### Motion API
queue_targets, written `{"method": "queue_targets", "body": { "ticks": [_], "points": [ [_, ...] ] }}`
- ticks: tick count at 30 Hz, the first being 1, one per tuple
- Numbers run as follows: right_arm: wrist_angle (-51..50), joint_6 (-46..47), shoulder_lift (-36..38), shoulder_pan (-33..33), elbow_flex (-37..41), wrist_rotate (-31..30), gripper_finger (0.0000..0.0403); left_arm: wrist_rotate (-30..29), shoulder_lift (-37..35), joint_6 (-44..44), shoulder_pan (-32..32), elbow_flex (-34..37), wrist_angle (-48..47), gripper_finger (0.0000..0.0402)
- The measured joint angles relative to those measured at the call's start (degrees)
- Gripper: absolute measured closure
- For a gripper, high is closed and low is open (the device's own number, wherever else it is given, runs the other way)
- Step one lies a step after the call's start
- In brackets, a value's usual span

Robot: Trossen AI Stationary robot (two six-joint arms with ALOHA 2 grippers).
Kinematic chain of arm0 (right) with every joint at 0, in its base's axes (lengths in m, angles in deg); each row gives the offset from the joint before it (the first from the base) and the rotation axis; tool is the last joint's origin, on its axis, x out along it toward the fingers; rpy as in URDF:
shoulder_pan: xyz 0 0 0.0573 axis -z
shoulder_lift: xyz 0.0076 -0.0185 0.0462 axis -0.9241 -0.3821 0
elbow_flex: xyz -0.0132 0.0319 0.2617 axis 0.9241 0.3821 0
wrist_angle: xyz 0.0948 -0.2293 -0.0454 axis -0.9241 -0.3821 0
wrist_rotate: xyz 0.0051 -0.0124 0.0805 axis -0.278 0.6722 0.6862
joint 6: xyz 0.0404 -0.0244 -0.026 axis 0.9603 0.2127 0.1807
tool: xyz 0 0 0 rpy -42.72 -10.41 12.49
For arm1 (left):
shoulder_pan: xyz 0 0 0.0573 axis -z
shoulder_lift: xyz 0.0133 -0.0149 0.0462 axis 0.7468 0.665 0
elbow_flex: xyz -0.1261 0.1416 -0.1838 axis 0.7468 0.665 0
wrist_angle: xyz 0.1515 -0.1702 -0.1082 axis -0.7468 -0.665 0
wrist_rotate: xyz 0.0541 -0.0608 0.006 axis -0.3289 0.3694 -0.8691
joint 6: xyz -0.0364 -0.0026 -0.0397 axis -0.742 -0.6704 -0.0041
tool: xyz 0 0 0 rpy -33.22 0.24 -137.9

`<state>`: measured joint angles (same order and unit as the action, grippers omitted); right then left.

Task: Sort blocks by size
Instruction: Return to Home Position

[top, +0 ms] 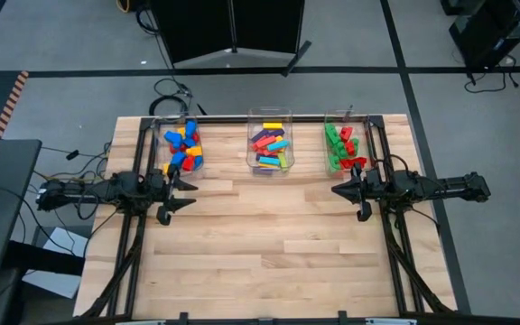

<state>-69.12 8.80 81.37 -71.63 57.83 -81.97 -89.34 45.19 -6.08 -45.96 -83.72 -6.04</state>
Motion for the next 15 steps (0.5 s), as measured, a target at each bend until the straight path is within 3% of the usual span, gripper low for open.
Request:
{"method": "queue_targets", "body": {
  "ticks": [15],
  "points": [
    [0.0,0.0,0.0,0.0,0.0,0.0,0.0368,0.0,0.0,0.0,0.0,0.0,0.0,0.0200]
  ]
}}
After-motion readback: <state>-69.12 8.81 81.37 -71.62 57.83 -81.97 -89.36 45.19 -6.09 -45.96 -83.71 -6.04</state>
